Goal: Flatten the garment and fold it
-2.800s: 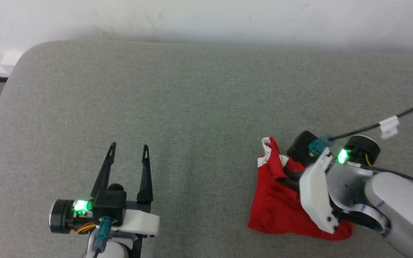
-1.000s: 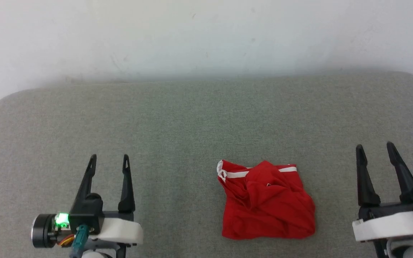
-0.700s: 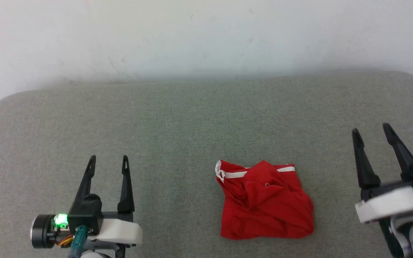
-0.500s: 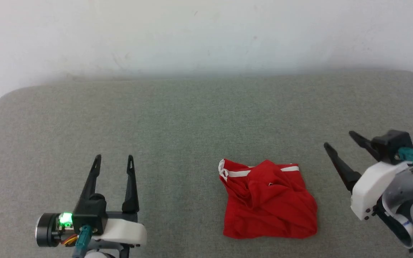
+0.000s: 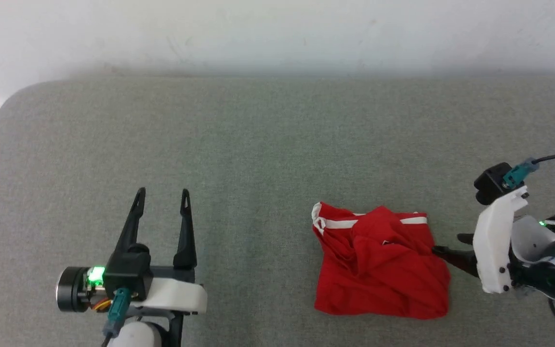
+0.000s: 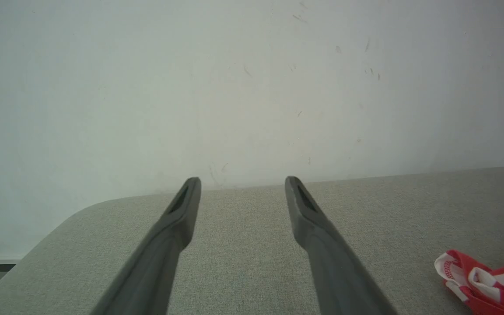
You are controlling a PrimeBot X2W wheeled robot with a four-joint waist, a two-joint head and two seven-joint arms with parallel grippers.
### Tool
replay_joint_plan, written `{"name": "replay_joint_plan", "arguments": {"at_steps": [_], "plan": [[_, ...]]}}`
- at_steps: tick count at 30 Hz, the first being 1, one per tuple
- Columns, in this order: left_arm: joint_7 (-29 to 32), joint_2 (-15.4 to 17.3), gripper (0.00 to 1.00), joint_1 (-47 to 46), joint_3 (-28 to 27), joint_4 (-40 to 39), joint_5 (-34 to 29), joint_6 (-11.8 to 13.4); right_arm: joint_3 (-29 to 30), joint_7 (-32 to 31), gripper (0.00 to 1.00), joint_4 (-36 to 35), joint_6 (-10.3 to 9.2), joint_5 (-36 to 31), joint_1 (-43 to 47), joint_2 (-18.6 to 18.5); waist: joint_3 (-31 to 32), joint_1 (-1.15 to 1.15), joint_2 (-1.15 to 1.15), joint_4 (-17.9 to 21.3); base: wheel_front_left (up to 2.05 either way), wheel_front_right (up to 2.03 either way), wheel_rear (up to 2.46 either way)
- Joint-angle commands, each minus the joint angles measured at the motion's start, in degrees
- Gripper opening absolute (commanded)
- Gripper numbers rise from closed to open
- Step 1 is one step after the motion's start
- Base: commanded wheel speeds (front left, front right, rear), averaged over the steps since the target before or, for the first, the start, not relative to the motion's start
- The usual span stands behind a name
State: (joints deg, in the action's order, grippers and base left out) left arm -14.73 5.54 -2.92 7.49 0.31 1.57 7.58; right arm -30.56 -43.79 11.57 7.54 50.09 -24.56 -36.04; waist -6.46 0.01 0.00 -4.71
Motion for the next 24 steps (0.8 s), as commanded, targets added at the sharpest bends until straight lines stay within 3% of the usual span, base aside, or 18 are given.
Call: {"name": "replay_joint_plan", "arguments": {"at_steps": [1,12,14,20,24], "plan": [[-0.3,-0.4,1.0,-1.3,0.2,-0.3,-0.6,-0.3,-0.6,0.3,1.0,1.2,-0.05,1.0,-1.1,1.3,-2.4,-0.01,0.0,-1.5,0.0,0.0,0.0],[-0.3,-0.3,1.0,-3.3,-0.2,-0.4,-1.0,0.0,-12.1,6.0,1.0,10.5,-0.05,2.0,-0.1,7.0,-5.3,-0.01,0.0,-1.9,0.0,0.0,0.0],[-0.3,-0.3,1.0,-3.2,-0.3,-0.2,-1.0,0.1,-13.4,8.8,0.0,10.7,-0.05,2.0,-0.9,6.8,-5.1,-0.01,0.0,-1.4,0.0,0.0,0.0],[-0.3,-0.1,1.0,-2.5,-0.5,-0.1,-1.0,0.3,-14.6,16.2,0.0,10.1,-0.05,1.9,-4.9,5.2,-3.7,-0.01,0.0,1.0,0.0,0.0,0.0],[-0.3,0.1,1.0,-1.6,-2.3,-1.0,-0.6,1.4,-16.2,20.5,0.0,6.6,-0.05,0.8,-8.9,2.8,-3.7,-0.01,0.0,4.9,0.0,0.0,0.0]]}}
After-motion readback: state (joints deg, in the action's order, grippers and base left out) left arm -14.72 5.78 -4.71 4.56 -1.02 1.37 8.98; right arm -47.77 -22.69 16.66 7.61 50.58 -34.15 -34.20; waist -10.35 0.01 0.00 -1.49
